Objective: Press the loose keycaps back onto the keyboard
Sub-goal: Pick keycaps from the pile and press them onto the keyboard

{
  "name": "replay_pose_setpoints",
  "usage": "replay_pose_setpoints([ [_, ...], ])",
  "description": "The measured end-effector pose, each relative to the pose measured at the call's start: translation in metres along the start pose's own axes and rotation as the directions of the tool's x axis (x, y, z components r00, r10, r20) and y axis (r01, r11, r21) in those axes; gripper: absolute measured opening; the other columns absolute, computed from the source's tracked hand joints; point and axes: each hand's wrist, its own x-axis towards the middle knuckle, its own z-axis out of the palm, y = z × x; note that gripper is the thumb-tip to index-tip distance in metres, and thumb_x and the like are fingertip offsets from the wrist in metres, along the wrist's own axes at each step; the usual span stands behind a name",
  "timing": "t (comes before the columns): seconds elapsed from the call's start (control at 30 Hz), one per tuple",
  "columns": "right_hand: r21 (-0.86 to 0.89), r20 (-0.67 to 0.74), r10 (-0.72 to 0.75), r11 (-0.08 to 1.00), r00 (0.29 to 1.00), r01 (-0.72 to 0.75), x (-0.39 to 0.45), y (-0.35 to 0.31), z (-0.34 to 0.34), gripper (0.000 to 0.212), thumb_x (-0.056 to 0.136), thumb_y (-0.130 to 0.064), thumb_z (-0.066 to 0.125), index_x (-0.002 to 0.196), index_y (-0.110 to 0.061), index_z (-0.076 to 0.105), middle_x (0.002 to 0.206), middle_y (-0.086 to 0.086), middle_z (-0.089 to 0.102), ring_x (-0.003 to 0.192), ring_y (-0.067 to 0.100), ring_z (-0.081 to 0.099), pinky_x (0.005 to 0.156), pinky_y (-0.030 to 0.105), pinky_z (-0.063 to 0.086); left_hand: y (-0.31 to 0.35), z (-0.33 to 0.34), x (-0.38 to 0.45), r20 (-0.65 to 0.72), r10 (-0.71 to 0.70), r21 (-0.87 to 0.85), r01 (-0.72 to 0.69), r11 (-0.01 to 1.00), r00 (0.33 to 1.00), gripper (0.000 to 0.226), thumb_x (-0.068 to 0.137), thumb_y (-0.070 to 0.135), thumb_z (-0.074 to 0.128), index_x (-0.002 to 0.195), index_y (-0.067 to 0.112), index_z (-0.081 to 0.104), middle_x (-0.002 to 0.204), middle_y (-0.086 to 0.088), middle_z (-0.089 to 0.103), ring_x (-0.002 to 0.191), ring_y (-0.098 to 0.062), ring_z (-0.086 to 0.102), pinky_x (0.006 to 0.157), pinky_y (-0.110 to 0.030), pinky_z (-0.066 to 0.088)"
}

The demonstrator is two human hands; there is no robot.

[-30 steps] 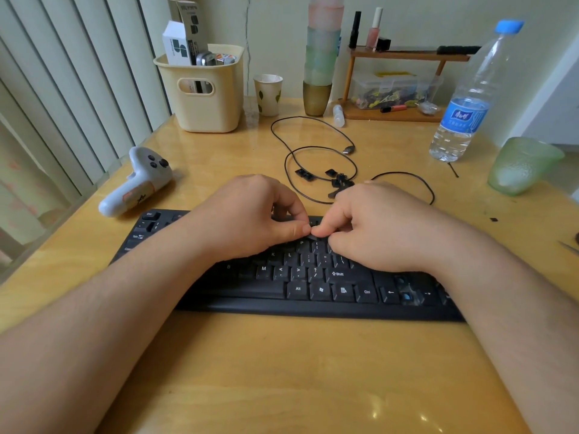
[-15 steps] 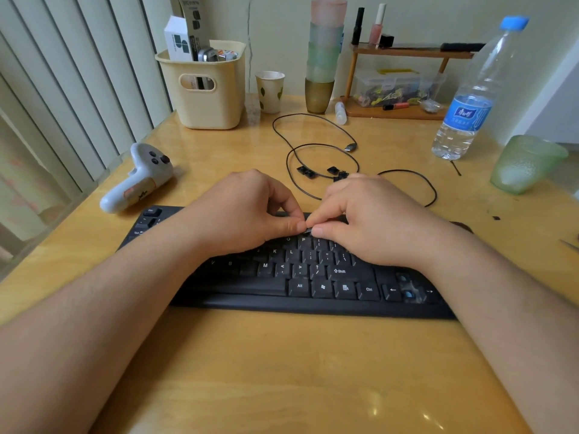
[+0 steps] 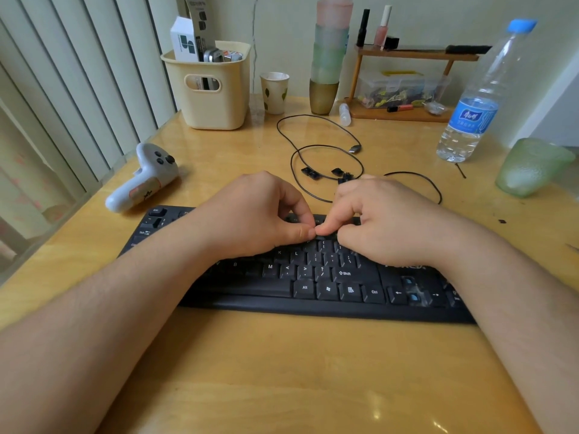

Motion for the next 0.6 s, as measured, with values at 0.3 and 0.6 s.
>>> replay_pose_setpoints([
  [0.3, -0.135, 0.062, 0.000, 0.991, 0.998, 0.009, 0.0039, -0.0044, -0.0058, 0.046, 0.094, -0.013, 0.054, 0.089, -0.056, 0.071, 0.101, -0.017, 0.065, 0.102, 0.006, 0.036, 0.110, 0.044, 0.032, 0.0027, 0.0008, 0.0004, 0.007, -0.047, -0.055, 0.047, 0.997, 0.999, 0.006, 0.084, 0.045, 0.079, 0.085, 0.039, 0.078, 0.072, 0.007, 0.069, 0.063, -0.004, 0.056, 0.059, -0.020, 0.046],
  [0.6, -0.099, -0.004, -0.081, 0.992, 0.997, 0.081, -0.0007, 0.0016, -0.0002, 0.035, 0.095, -0.020, 0.060, 0.103, -0.050, 0.076, 0.094, -0.019, 0.063, 0.103, 0.006, 0.048, 0.106, 0.034, 0.038, 0.0009, 0.0027, 0.0012, 0.006, -0.014, -0.047, 0.014, 0.999, 1.000, 0.003, 0.086, 0.042, 0.077, 0.085, 0.039, 0.076, 0.069, 0.002, 0.065, 0.058, -0.005, 0.051, 0.057, -0.021, 0.044],
])
